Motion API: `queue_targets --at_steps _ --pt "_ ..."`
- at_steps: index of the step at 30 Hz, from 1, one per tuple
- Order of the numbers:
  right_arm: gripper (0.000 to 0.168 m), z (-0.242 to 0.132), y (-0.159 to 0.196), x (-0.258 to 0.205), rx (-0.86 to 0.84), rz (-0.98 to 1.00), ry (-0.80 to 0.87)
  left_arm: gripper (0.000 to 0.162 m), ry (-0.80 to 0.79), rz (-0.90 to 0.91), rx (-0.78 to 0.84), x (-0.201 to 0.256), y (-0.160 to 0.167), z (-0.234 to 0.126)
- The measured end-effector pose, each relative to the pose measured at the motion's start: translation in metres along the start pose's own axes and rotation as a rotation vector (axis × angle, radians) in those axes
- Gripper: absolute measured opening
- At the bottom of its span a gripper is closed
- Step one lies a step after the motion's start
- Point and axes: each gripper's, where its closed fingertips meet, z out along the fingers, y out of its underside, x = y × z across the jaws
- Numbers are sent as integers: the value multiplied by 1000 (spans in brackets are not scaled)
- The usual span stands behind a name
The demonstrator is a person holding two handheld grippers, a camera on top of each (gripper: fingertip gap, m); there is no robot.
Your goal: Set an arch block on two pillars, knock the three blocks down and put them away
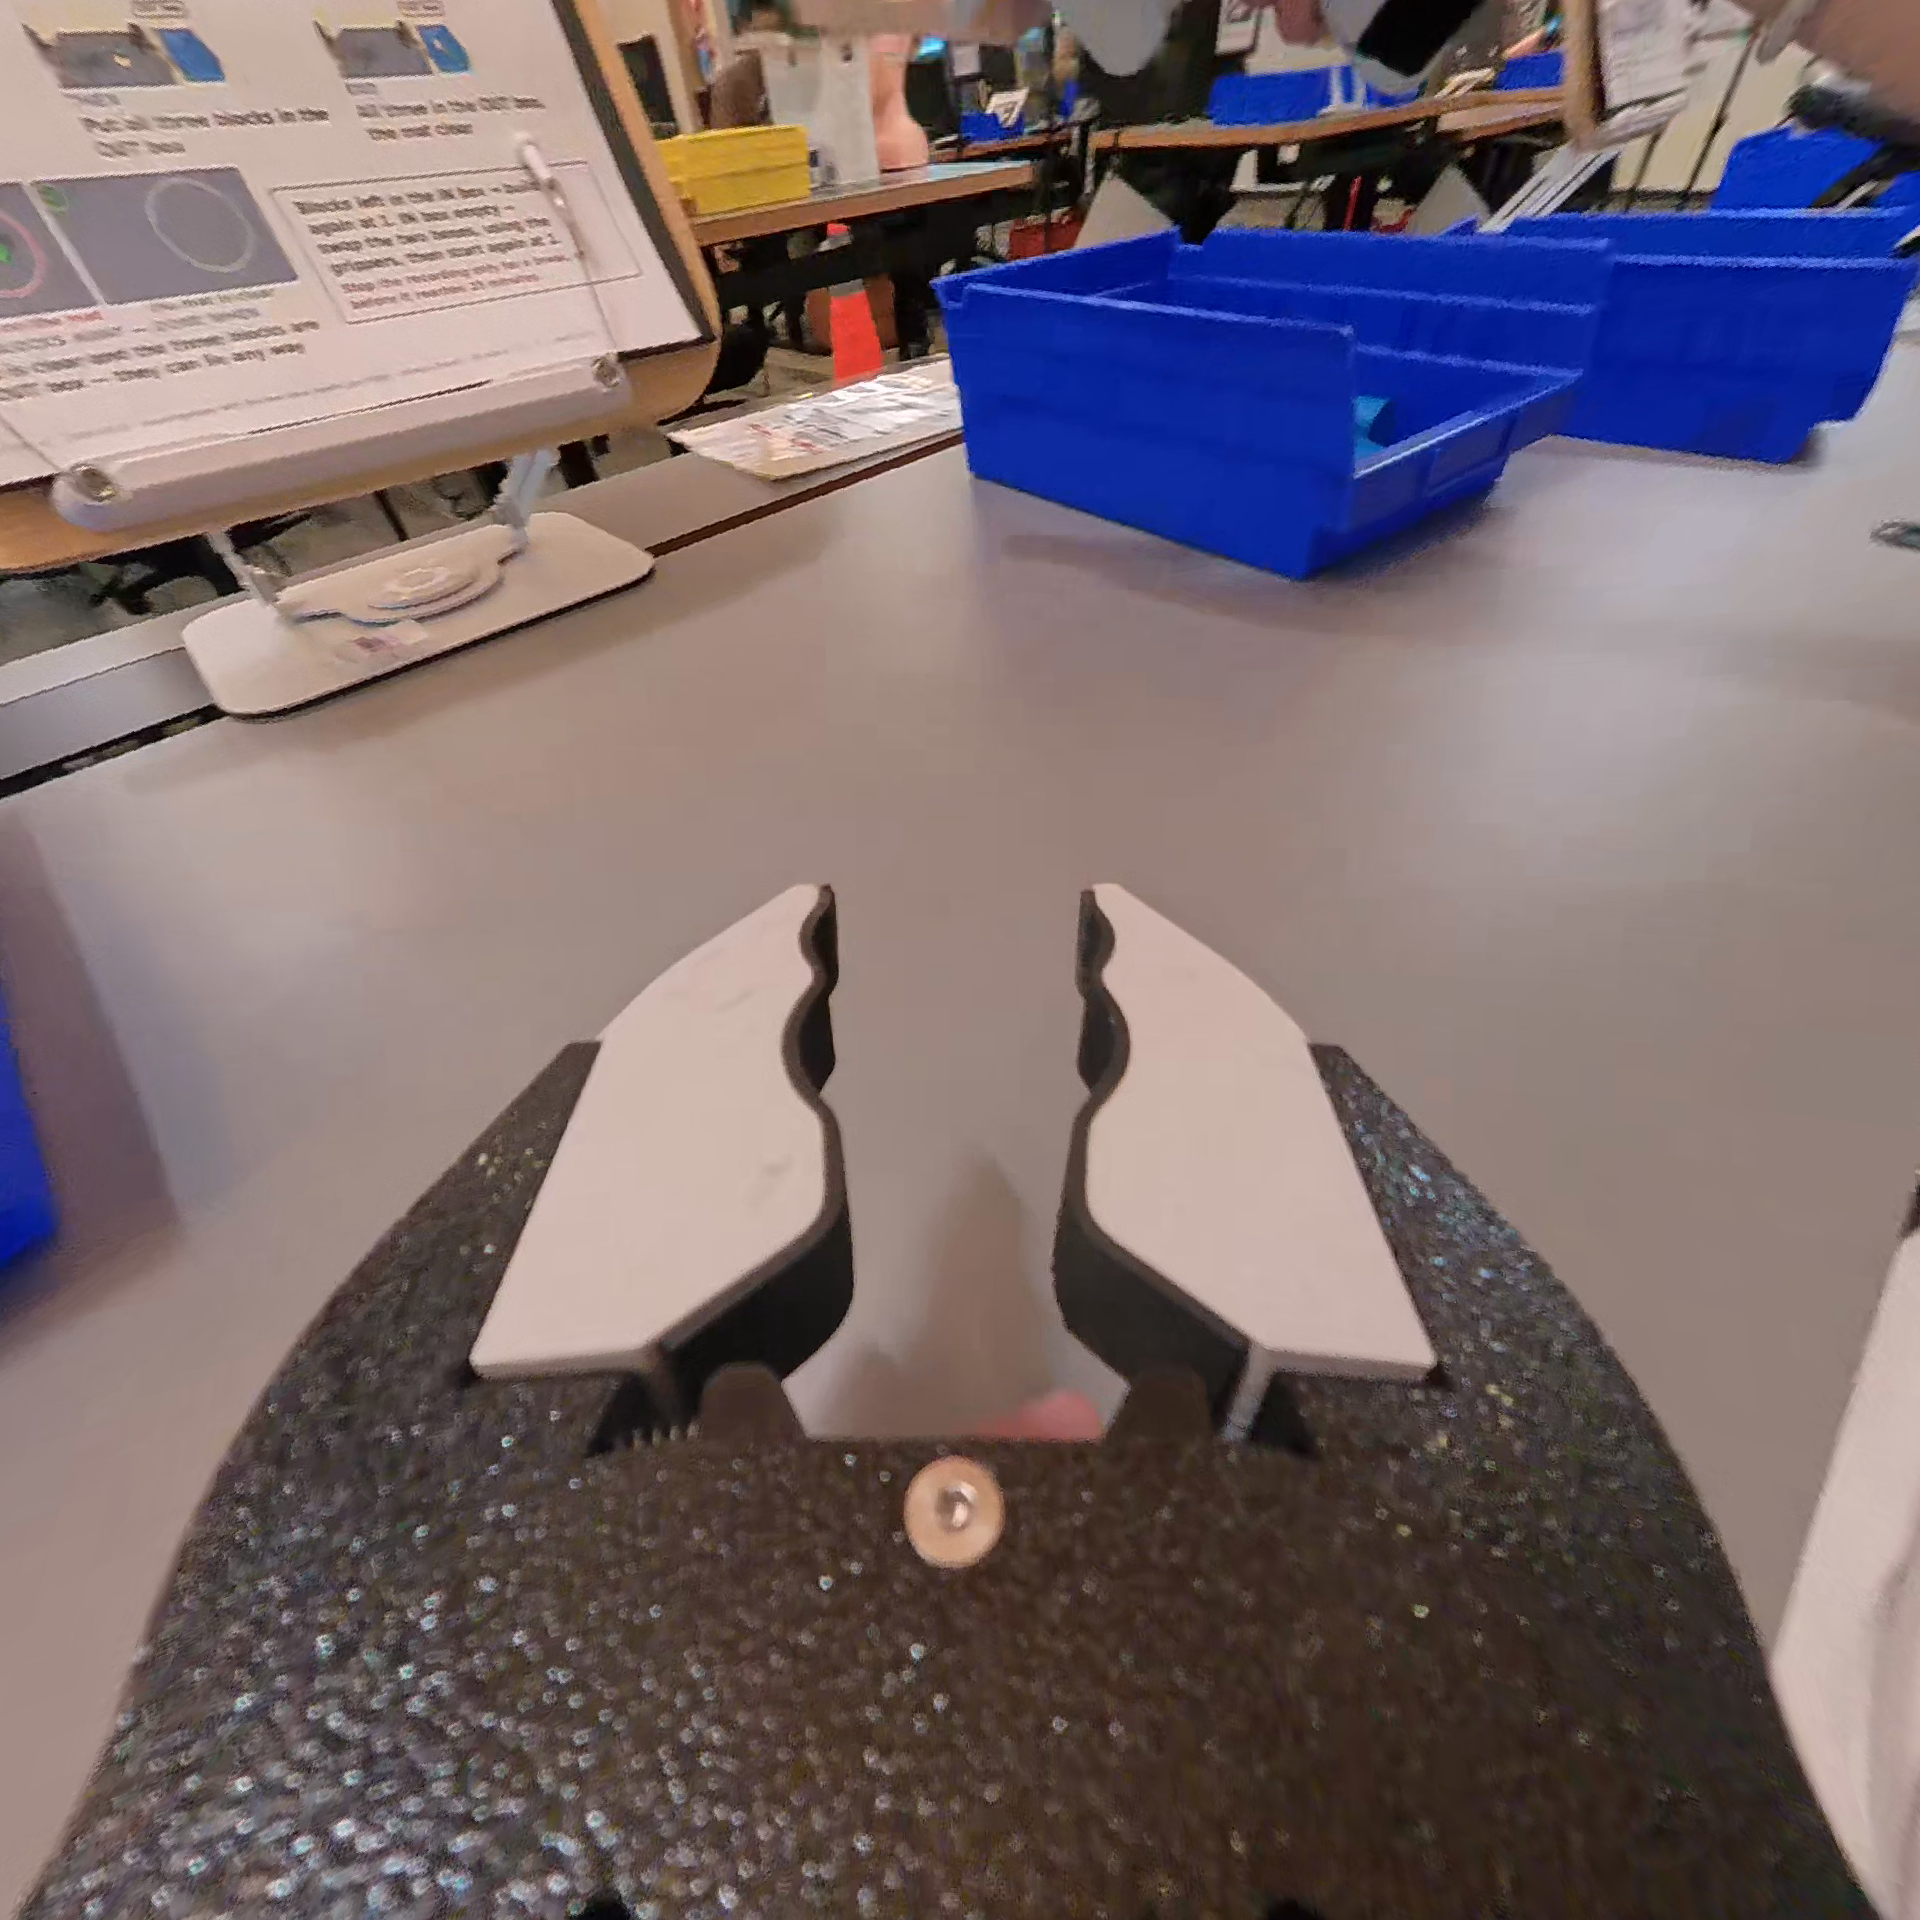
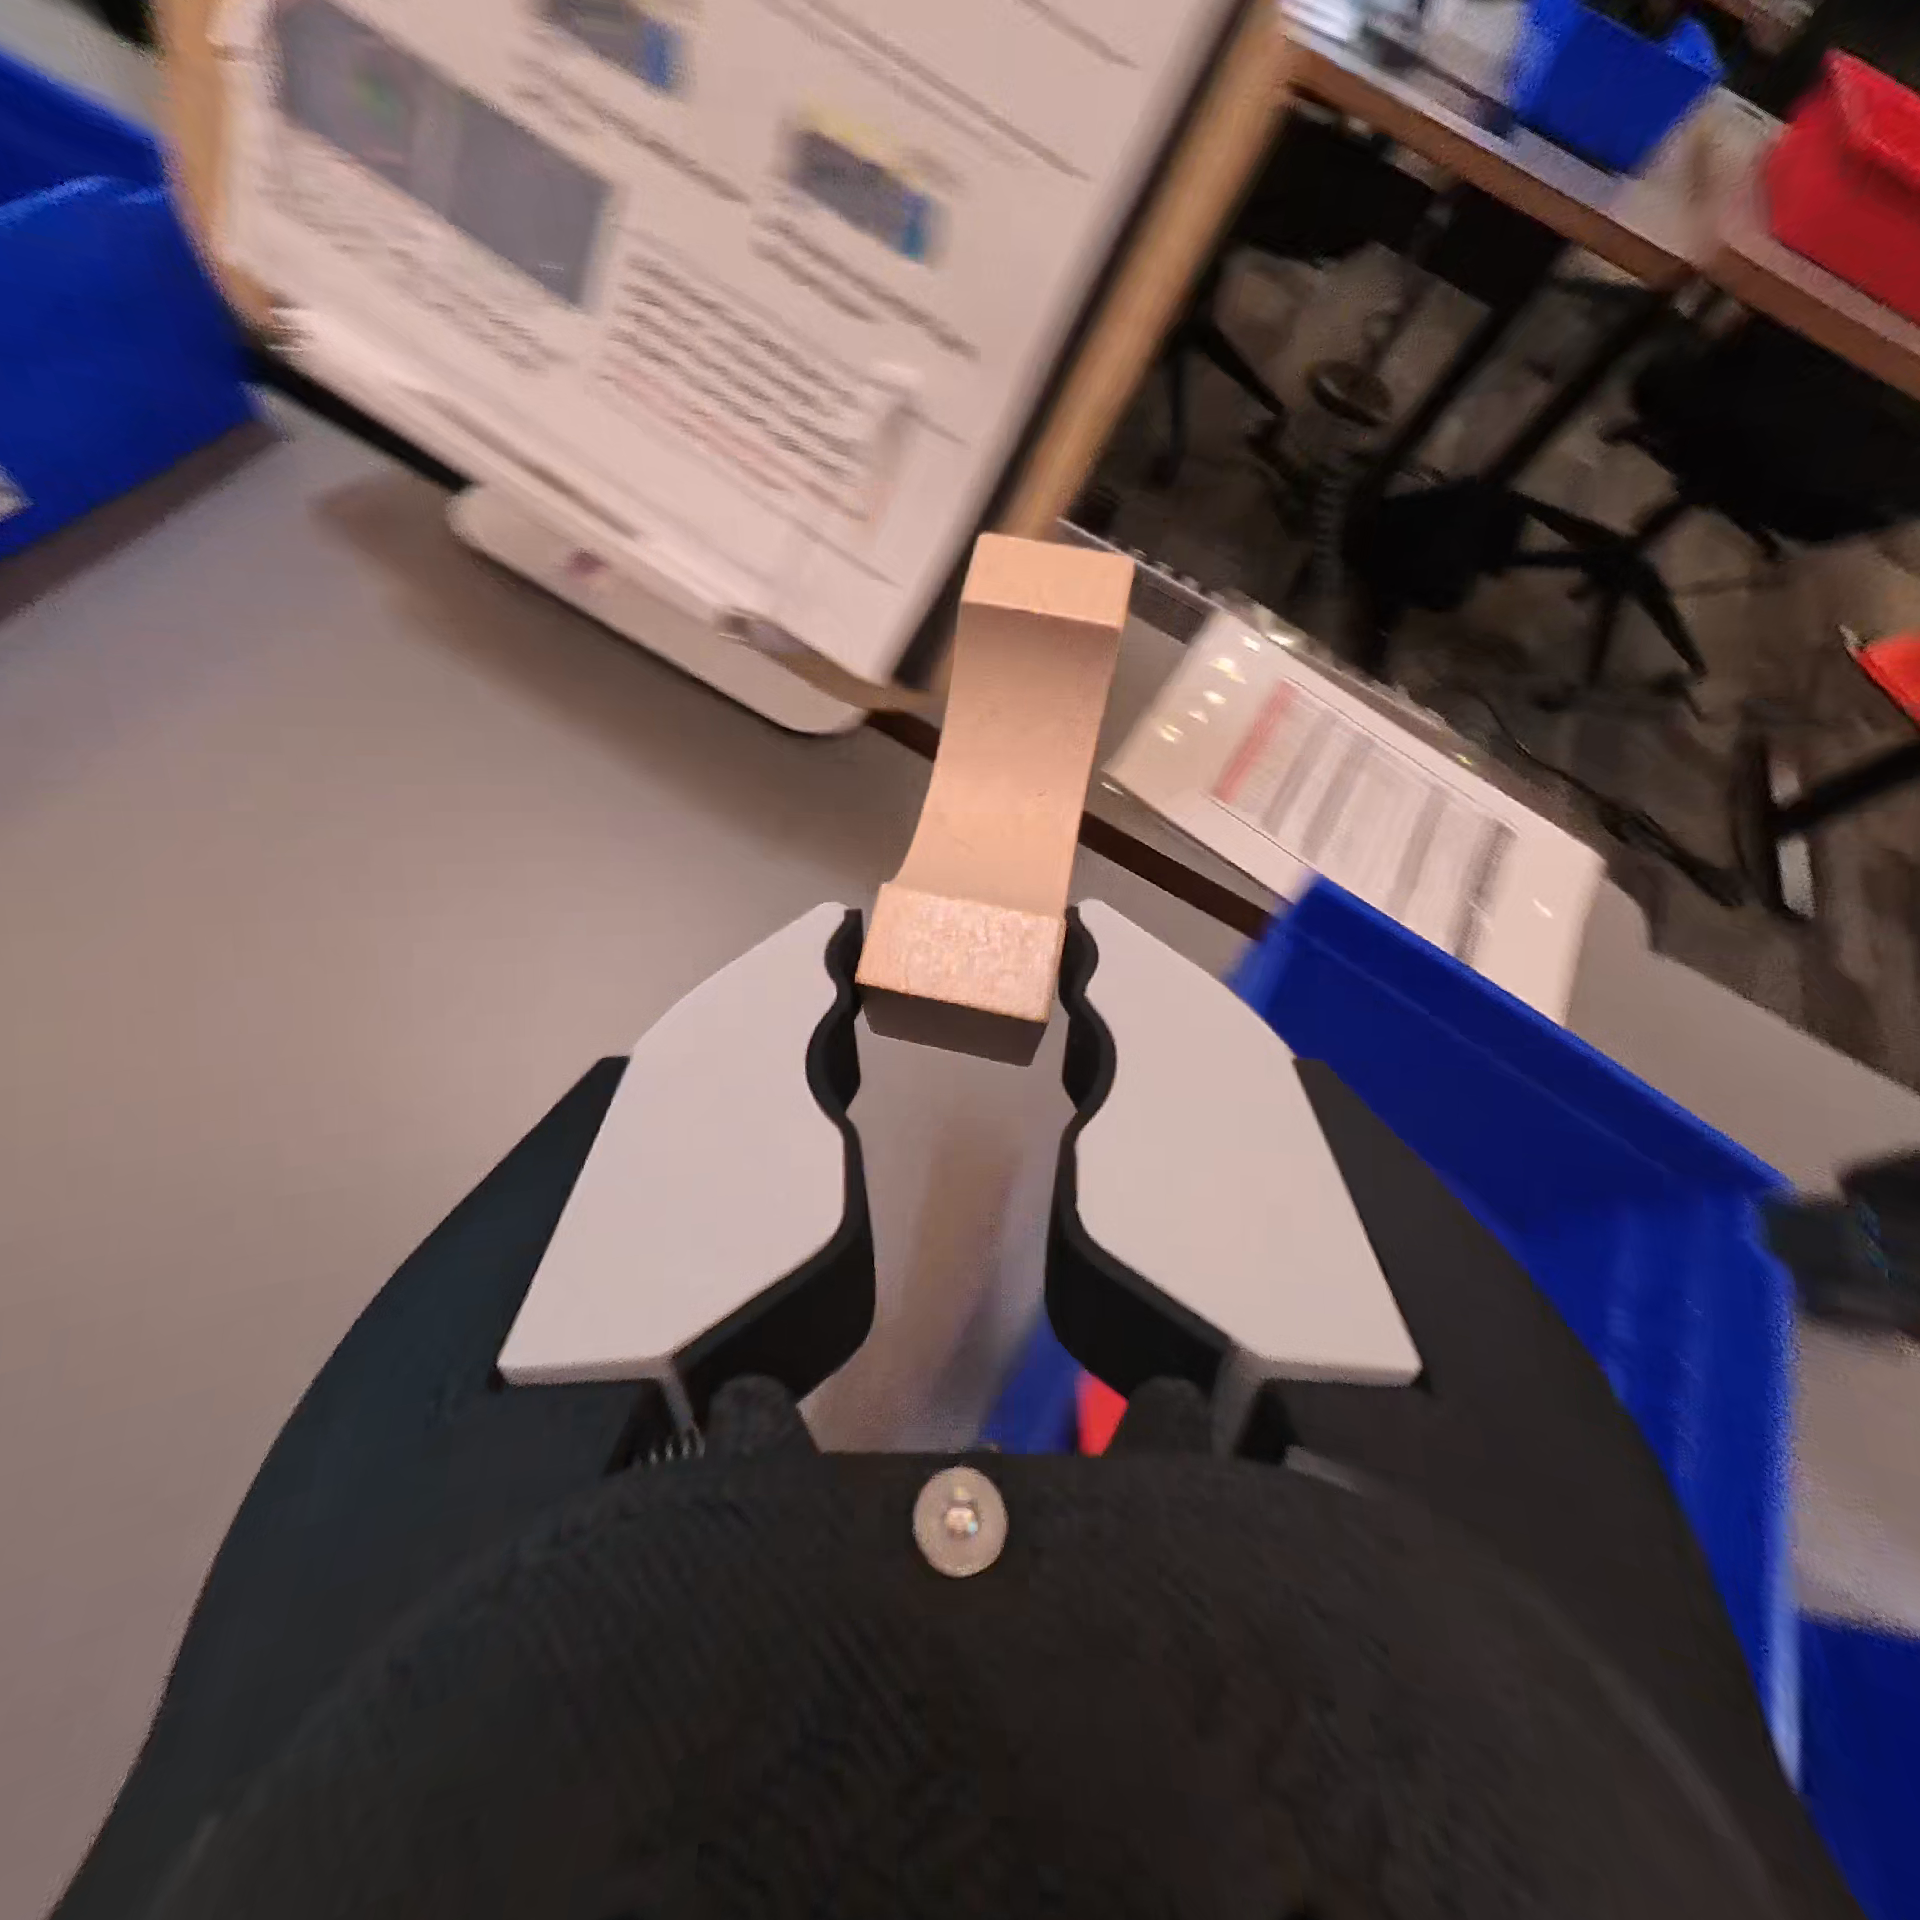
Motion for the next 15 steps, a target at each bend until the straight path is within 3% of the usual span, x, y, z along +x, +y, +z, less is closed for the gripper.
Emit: queue_targets --at_steps 3,6,15 --pt "37 -11 35 73 -37 111 89 44 28 0 16 9 -6 3" --pt "37 -2 77 116 -102 227 115 44 32 27 1 12 -7 6" --pt "37 50 155 127 -241 383 113 44 122 -34 10 28 -7 19"
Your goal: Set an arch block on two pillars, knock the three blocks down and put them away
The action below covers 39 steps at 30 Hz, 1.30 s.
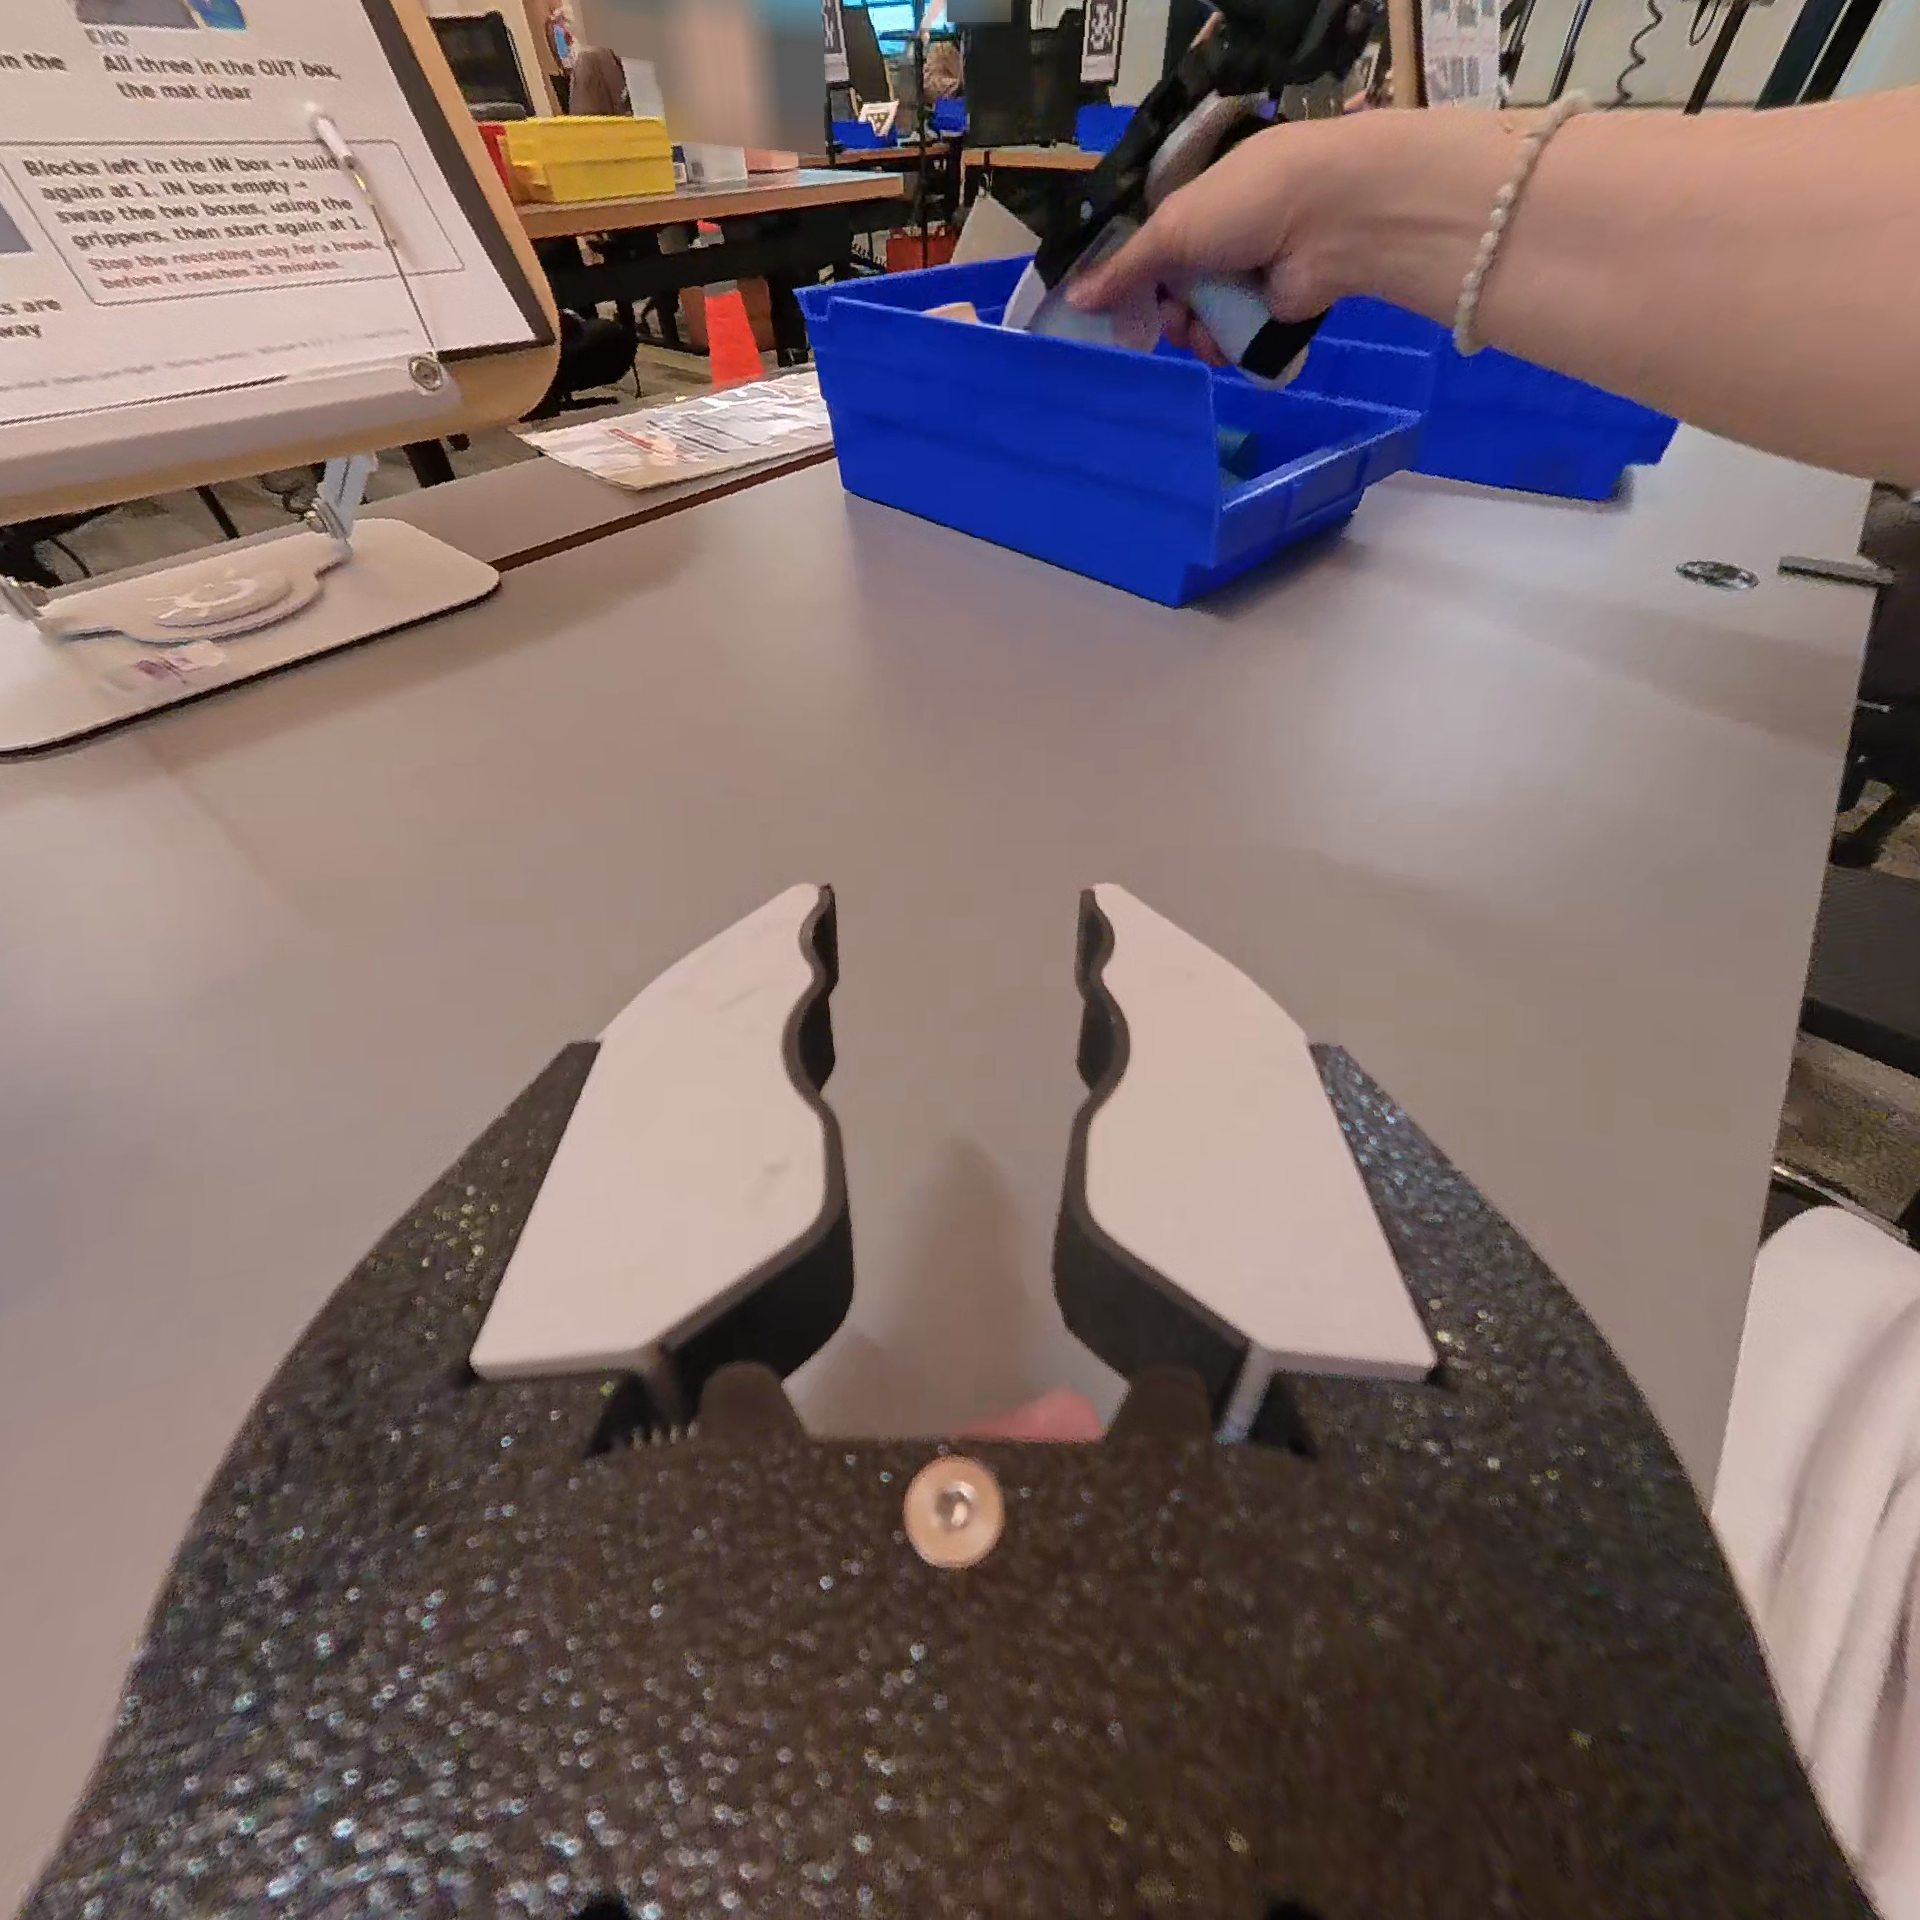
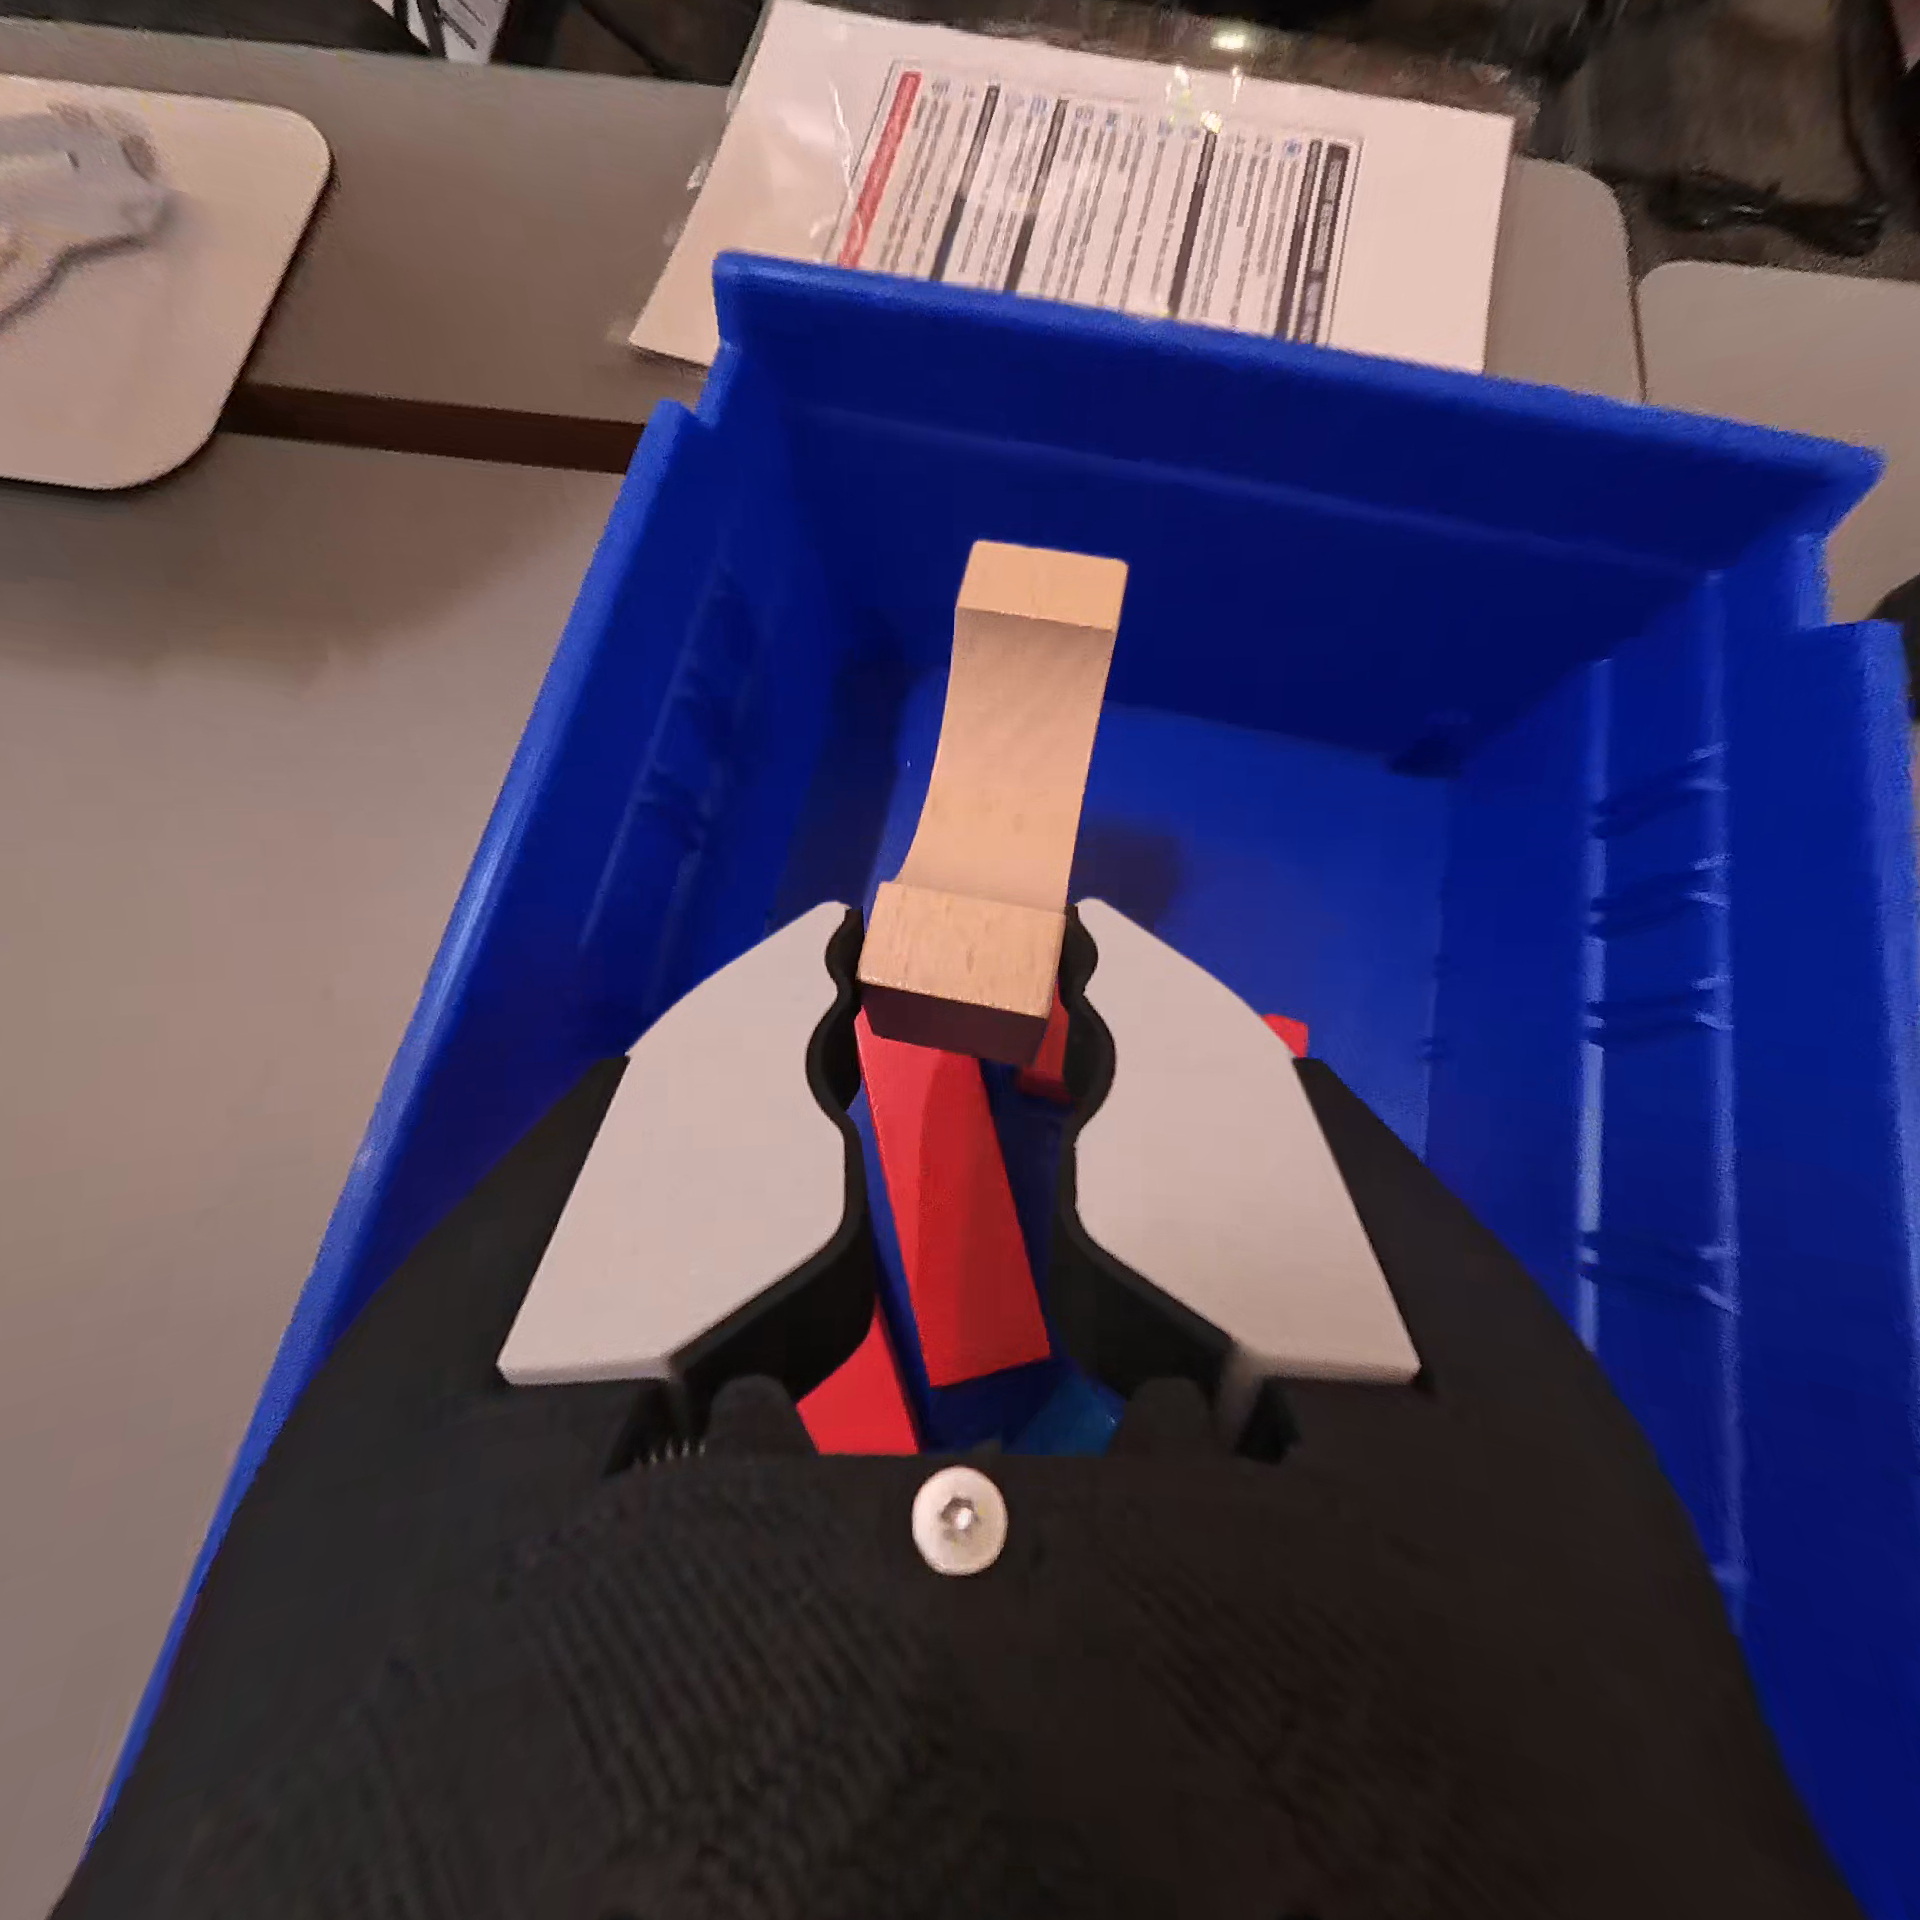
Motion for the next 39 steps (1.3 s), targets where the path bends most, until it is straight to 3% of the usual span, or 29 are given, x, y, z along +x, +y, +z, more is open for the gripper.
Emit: queue_targets --at_steps 4,8,12,19,23,26,31,35,39 --pt "37 16 11 -14 -36 26 -71 44 6 8 -15 1 2 2" --pt "74 7 10 -7 -1 9 -49 44 10 13 -16 4 3 1" --pt "74 -39 4 -9 118 -5 -73 47 0 3 -25 3 4 2" --pt "75 -135 32 -41 395 -67 -84 54 43 -150 -47 10 -16 31" --pt "73 -160 46 -48 473 -80 -58 60 123 -142 -169 23 -42 75" --pt "73 -165 51 -44 483 -100 -35 68 189 -160 -219 33 -79 116" --pt "73 -183 65 -27 498 -89 -3 76 331 -351 -347 53 -128 199" --pt "73 -195 74 -10 502 -36 5 76 282 -444 -524 48 -122 266" --pt "72 -207 79 -2 510 -32 21 76 178 -470 -647 37 -104 308"
